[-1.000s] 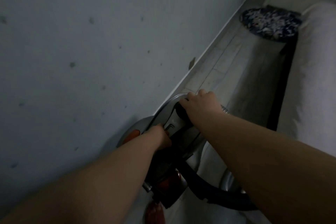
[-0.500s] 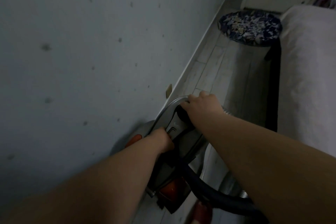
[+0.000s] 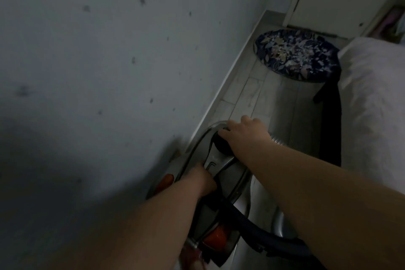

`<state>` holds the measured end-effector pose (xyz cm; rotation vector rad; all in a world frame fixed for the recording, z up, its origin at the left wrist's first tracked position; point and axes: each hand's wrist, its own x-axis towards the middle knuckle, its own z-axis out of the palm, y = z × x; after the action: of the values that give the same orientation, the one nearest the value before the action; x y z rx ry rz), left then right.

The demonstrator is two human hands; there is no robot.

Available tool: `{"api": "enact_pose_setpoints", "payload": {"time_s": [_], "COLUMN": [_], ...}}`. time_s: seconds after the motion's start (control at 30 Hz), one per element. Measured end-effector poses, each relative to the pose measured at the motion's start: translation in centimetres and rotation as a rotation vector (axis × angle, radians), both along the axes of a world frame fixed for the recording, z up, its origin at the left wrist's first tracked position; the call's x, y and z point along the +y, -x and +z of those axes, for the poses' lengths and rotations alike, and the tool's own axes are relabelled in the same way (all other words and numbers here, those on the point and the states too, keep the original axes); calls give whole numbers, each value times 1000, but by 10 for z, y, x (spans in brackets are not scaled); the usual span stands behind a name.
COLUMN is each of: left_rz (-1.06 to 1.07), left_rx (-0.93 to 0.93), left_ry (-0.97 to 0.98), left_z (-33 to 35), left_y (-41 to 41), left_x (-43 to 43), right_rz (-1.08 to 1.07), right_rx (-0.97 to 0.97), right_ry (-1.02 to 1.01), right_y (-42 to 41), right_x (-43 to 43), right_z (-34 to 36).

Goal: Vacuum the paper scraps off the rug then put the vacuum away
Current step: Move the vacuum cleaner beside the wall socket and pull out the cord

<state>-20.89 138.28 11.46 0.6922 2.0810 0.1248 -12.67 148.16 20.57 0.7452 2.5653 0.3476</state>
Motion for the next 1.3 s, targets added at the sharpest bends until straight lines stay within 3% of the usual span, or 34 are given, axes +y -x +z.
{"api": "enact_pose_setpoints", "payload": {"time_s": [0.27, 0.67, 1.03, 1.3], "left_rz": [97, 416, 346, 310], "left_rx": [-42, -163, -67, -64], "left_ry": [-25, -132, 10, 6], "left_z": [-63, -204, -286, -332], "left_y": [31, 49, 87, 102], "left_x": [163, 370, 434, 444], "right_rz": [-9, 164, 233, 246], "right_rx": [2, -7, 27, 8], "right_ry": [41, 161, 202, 208], "right_y": [40, 84, 123, 135], "right_x": [168, 396, 470, 481], "right_z": [-46, -187, -277, -320]}}
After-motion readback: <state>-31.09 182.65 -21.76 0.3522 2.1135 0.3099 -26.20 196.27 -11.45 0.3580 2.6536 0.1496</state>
